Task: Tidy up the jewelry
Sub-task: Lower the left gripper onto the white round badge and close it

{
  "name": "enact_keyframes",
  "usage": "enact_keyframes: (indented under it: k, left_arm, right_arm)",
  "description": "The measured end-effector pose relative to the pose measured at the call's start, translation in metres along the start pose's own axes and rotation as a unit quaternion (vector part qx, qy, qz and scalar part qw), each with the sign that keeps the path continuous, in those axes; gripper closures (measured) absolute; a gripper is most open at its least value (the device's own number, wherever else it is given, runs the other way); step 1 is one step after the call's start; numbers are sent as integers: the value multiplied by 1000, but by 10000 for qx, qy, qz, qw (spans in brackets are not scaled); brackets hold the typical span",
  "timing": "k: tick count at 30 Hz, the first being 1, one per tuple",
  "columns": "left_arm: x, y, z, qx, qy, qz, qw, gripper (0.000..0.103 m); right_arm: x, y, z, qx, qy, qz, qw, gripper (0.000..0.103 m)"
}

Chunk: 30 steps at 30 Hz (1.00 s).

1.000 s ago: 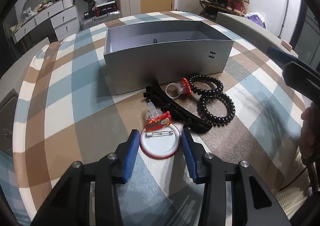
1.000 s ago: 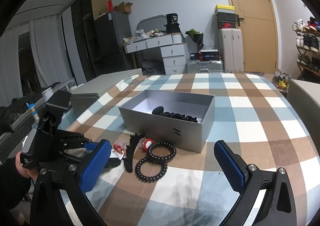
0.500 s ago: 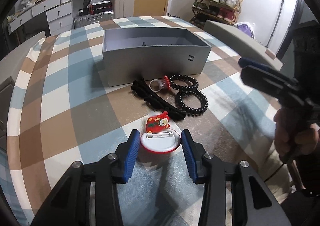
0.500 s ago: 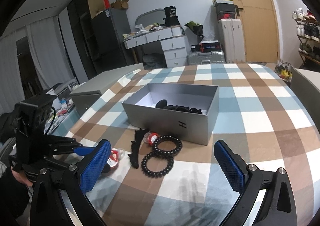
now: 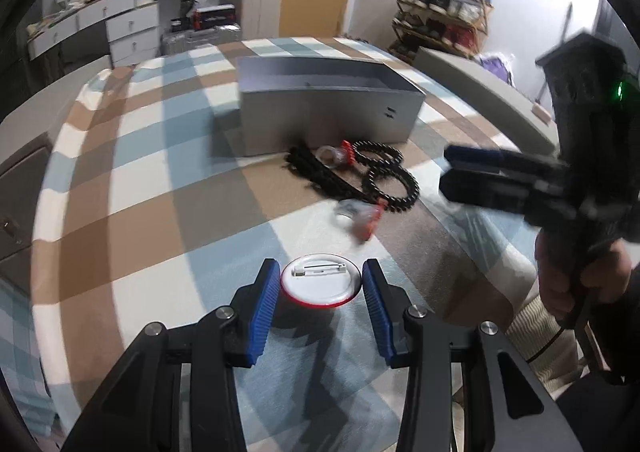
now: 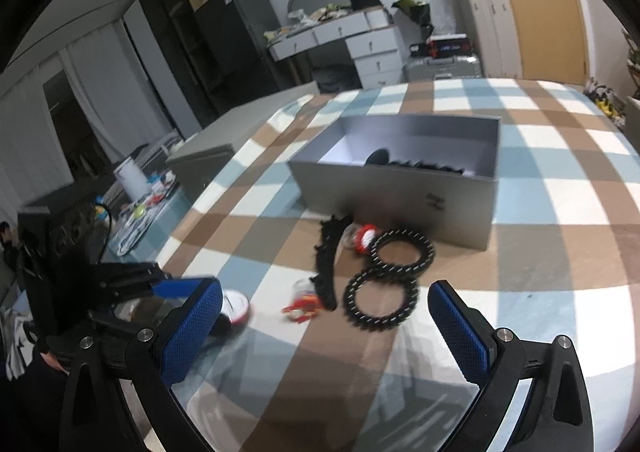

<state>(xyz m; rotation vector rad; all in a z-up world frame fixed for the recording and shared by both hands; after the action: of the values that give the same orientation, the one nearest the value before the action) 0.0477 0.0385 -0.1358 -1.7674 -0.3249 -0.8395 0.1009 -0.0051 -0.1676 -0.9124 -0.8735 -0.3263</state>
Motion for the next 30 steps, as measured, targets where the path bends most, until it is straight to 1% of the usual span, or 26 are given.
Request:
enact_keyframes:
  k: [4,6,7,9,11,12,14,15,17,18,19,20,21,22,24,25,26,27,30]
  left_arm:
    - [2,-13,16,259,-321,-267,9988,66]
    - [0,-15,24,451,-410,-302,9977,66]
    - [-1,-16,26,509,-450,-318,9972,66]
    - [-4,-17,30,508,-531,-347,9967,66]
    - [-6,-18,31,540,-548,-348,9964,66]
    - [-7,-18,32,545,-553,-353,9964,66]
    - [-10,-18,33,534,-563,-338,9964,66]
    - [-11,-18,33,534,-590,-327,9963,66]
    - [-12,-21,34,483,-638,-329,9963,66]
    - [-13,-22,34,486,-640,-352,9961,66]
    - [-12,-23,35,497,-636,-362,9961,66]
    - [-13,-23,35,478,-647,-358,9961,66]
    - [-13,-23,36,426,-710,-350,9960,66]
    - [-13,-24,37,395,-758,-347,9957,66]
    - [-13,-24,37,331,-819,-350,9955,66]
    - [-13,-25,37,340,-819,-363,9954,66]
    - [-13,-25,37,344,-822,-366,9953,66]
    - [-13,-25,37,332,-821,-366,9954,66]
    - [-12,-23,37,370,-808,-327,9955,66]
  right_arm:
    - [-6,8,12,-13,-146,113,9998,0]
    - [-9,13,17,-39,-230,147,9996,0]
    - [-10,15,20,-53,-276,170,9995,1]
    - [-11,21,25,-59,-360,227,9991,5]
    - [-13,26,28,-89,-449,294,9985,14]
    - [-14,28,31,-105,-497,323,9982,16]
    - [-16,33,33,-173,-562,379,9976,25]
    - [-16,35,34,-227,-589,403,9972,27]
    - [-17,41,35,-311,-654,472,9963,36]
    - [-18,43,35,-401,-708,502,9954,38]
    - [-19,46,34,-551,-797,540,9938,43]
    - [-20,48,34,-629,-840,565,9929,49]
    - [-21,49,34,-702,-882,574,9920,52]
    - [-22,50,33,-834,-921,597,9904,59]
    - [-24,51,31,-1021,-1028,615,9875,63]
    - [-25,50,31,-1093,-1084,609,9862,69]
    - [-25,49,30,-1126,-1115,599,9855,77]
    - [-25,47,30,-1134,-1147,582,9852,79]
    - [-26,44,31,-1089,-1209,550,9851,80]
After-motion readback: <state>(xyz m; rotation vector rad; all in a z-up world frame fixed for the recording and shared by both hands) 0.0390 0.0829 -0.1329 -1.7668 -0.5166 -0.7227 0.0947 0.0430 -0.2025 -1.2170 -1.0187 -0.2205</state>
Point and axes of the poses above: each gripper's, at about its wrist camera, not at the fingertips, and y roughly the way its jaws point, z to its left, x to its top, the point moved 6 cm from there along y, roughly the way its jaws point, and after that the axes turned 3 degrees about -z, right-handed, at the moved point
